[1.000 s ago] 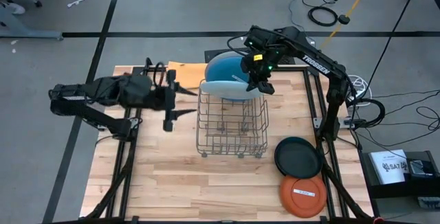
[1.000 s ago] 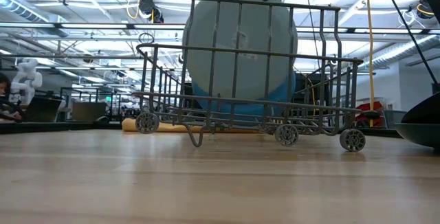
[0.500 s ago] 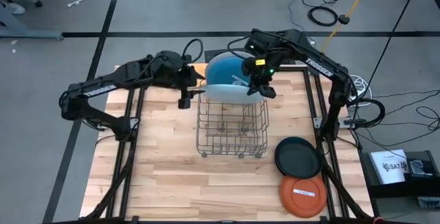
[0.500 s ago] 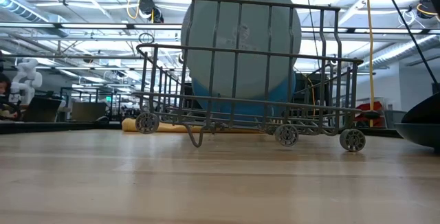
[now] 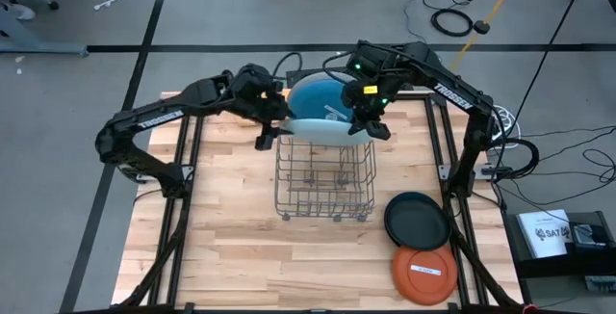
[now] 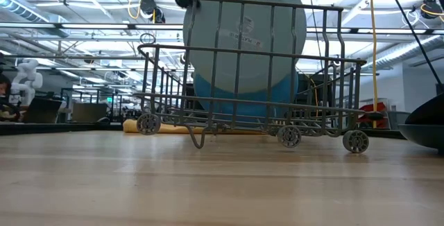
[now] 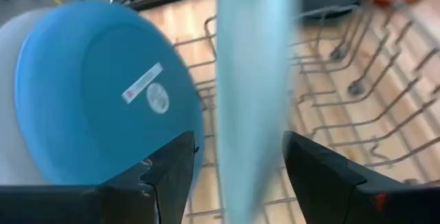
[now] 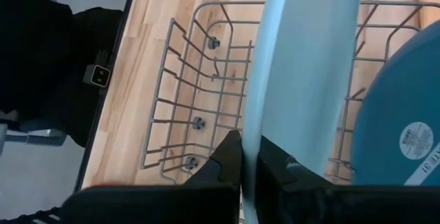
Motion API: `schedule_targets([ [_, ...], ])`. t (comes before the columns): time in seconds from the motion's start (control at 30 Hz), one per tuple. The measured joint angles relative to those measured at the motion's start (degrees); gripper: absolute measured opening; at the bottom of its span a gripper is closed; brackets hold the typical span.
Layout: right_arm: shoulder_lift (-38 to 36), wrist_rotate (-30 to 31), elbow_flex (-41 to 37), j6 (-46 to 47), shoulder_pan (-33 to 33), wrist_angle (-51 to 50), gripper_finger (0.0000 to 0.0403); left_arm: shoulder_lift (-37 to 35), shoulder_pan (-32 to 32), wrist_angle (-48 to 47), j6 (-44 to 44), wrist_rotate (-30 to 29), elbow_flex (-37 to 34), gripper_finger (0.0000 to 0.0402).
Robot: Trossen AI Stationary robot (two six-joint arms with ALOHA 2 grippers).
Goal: Sort dishes
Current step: Put the light blue plate into the dish rack
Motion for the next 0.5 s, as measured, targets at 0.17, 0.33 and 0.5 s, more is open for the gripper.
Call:
schedule_targets([
  [0.17,0.00,1.09,0.00,0.26,1.13,-0.04,0.0004,1.78,-0.12,0.16,4.03,1.03,0.00,0.0161],
  [0.33,0.00,3.68,0.02,0.96,1.76,0.07,0.0021,2.13,0.23,-0.23,7.35,3.21,0.00,0.0033],
  [0.5,-0.07,4.78,0.11,1.36,2.16,0.27,0.0039,2.15,0.78,0.00,7.57,7.25,-0.02,0.0013],
])
